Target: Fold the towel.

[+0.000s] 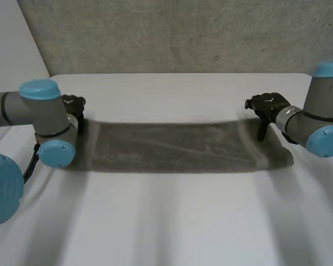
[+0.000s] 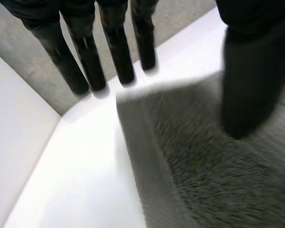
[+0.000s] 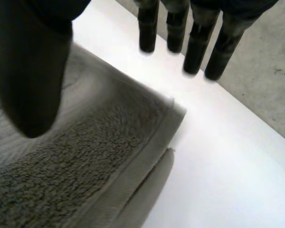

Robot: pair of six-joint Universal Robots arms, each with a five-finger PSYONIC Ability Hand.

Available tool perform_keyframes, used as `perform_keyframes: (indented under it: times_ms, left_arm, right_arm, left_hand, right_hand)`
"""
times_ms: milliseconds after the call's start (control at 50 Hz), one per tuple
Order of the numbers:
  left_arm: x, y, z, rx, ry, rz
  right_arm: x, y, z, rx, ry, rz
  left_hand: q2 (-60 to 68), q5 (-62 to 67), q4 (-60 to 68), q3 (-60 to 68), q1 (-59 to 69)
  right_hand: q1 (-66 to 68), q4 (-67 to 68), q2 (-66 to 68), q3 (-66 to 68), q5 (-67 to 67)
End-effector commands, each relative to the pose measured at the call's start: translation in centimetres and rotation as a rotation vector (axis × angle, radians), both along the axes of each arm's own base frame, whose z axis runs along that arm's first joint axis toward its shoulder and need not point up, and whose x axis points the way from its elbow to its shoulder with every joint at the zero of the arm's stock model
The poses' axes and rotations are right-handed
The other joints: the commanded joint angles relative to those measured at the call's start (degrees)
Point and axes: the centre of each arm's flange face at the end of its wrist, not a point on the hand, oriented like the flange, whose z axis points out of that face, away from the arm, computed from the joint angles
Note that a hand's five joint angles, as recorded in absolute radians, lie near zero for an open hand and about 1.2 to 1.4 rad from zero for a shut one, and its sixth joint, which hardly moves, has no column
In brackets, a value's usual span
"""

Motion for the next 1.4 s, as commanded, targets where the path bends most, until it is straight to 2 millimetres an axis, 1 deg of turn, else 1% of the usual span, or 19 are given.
perform_keyframes:
  times_ms: [20,140,240,280,360,460,560,740,800,840,960,1060,1080,1120,1280,1320,1340,1380,1400]
  left_arm:
    - [-1.6,1.8,0.1,0.053,-0.010,-0.041]
    - [-1.3,2.8,2.9,0.030,0.014,-0.044]
    - [-0.8,5.3,6.7,-0.020,0.088,-0.065]
    - [-0.8,6.2,7.1,-0.021,0.108,-0.084]
    - [-0.6,7.9,7.4,-0.022,0.144,-0.134]
    - [-0.5,11.8,7.1,-0.020,0.173,-0.249]
    - [0.0,14.0,6.6,-0.022,0.189,-0.305]
    - [0.8,15.5,5.5,-0.016,0.192,-0.307]
    - [0.8,15.5,5.4,-0.013,0.191,-0.307]
    - [0.9,15.4,5.3,-0.013,0.192,-0.302]
    - [1.0,15.4,5.2,-0.012,0.192,-0.300]
    - [1.0,15.3,5.2,-0.018,0.193,-0.301]
    - [1.0,15.3,5.2,-0.023,0.194,-0.301]
    - [1.0,15.3,5.1,-0.021,0.194,-0.301]
    - [0.9,15.6,4.9,-0.016,0.193,-0.304]
    - [0.9,15.6,5.0,-0.019,0.193,-0.304]
    - [0.9,15.6,5.0,-0.019,0.193,-0.304]
    - [1.0,15.6,5.1,-0.023,0.194,-0.303]
    - [1.0,15.6,5.1,-0.023,0.194,-0.303]
  right_arm:
    - [0.8,1.5,0.0,0.024,0.007,0.020]
    - [-0.1,2.5,3.5,-0.036,-0.005,0.004]
    - [-1.0,6.0,6.9,-0.122,-0.013,0.008]
    - [-1.2,7.0,7.3,-0.124,-0.015,0.013]
    - [-1.5,8.8,7.0,-0.095,-0.009,0.020]
    - [-2.7,11.6,3.9,-0.009,0.093,0.044]
    - [-3.9,12.2,1.6,0.002,0.163,0.041]
    - [-4.2,11.6,-0.5,-0.058,0.182,0.036]
    - [-4.0,11.1,-2.1,-0.061,0.193,0.044]
    - [-4.0,10.7,-3.2,-0.071,0.212,0.040]
    - [-4.0,10.3,-3.8,-0.085,0.256,0.053]
    - [-4.4,10.0,-4.5,-0.081,0.297,0.039]
    - [-4.6,9.8,-4.5,-0.085,0.307,0.026]
    - [-4.8,9.5,-4.3,-0.091,0.313,0.010]
    - [-7.7,7.3,-3.1,-0.104,0.351,-0.090]
    - [-10.0,6.5,-2.9,-0.060,0.416,-0.123]
    - [-10.0,6.5,-2.9,-0.060,0.416,-0.123]
    - [-13.1,5.3,-2.4,-0.015,0.504,-0.175]
    - [-13.1,5.3,-2.4,-0.015,0.505,-0.175]
  left_hand:
    - [-31.61,-41.36,-30.57,-31.55,-29.40]
    - [-29.42,-39.18,-28.38,-29.36,-27.22]
    - [-28.08,-37.84,-27.04,-28.02,-25.88]
    - [-27.91,-37.66,-26.87,-27.85,-25.70]
    - [-27.07,-36.82,-26.02,-27.01,-24.86]
    - [-25.06,-34.81,-24.01,-25.00,-22.85]
    - [-21.69,-31.45,-20.65,-21.63,-19.49]
    - [-21.52,-31.27,-20.47,-21.46,-19.31]
    - [-21.52,-31.27,-20.47,-21.46,-19.31]
    - [-21.52,-31.27,-20.47,-21.46,-19.31]
    - [-21.52,-31.27,-20.47,-21.46,-19.31]
    - [-21.52,-31.27,-20.47,-21.46,-19.31]
    - [-21.52,-31.27,-20.47,-21.46,-19.31]
    - [-21.52,-31.27,-20.47,-21.46,-19.31]
    - [-21.68,-31.44,-20.64,-21.63,-19.48]
    - [-21.68,-31.44,-20.64,-21.63,-19.48]
    - [-21.68,-31.44,-20.64,-21.63,-19.48]
    - [-21.68,-31.44,-20.64,-21.63,-19.48]
    - [-21.68,-31.44,-20.64,-21.63,-19.48]
  right_hand:
    - [-6.98,-6.40,-5.74,-6.49,-4.56]
    - [-6.98,-6.40,-5.74,-6.49,-4.56]
    - [-6.98,-6.40,-5.74,-6.49,-4.56]
    - [-6.98,-6.40,-5.74,-6.49,-4.56]
    - [-3.36,-2.78,-2.13,-2.88,-0.95]
    - [4.69,5.27,5.93,5.18,7.11]
    - [9.42,10.00,10.65,9.90,11.83]
    - [9.42,10.00,10.66,9.91,11.84]
    - [10.43,11.01,11.67,10.92,12.85]
    - [17.29,17.87,18.52,17.77,19.70]
    - [28.26,28.84,29.50,28.75,30.68]
    - [48.61,49.20,49.85,49.10,51.03]
    - [60.60,61.19,61.84,61.09,63.02]
    - [63.02,63.60,64.26,63.51,65.44]
    - [63.02,63.60,64.26,63.51,65.44]
    - [63.02,63.60,64.26,63.51,65.44]
    - [63.02,63.60,64.26,63.51,65.44]
    - [63.02,63.60,64.26,63.51,65.44]
    - [63.02,63.60,64.26,63.51,65.44]
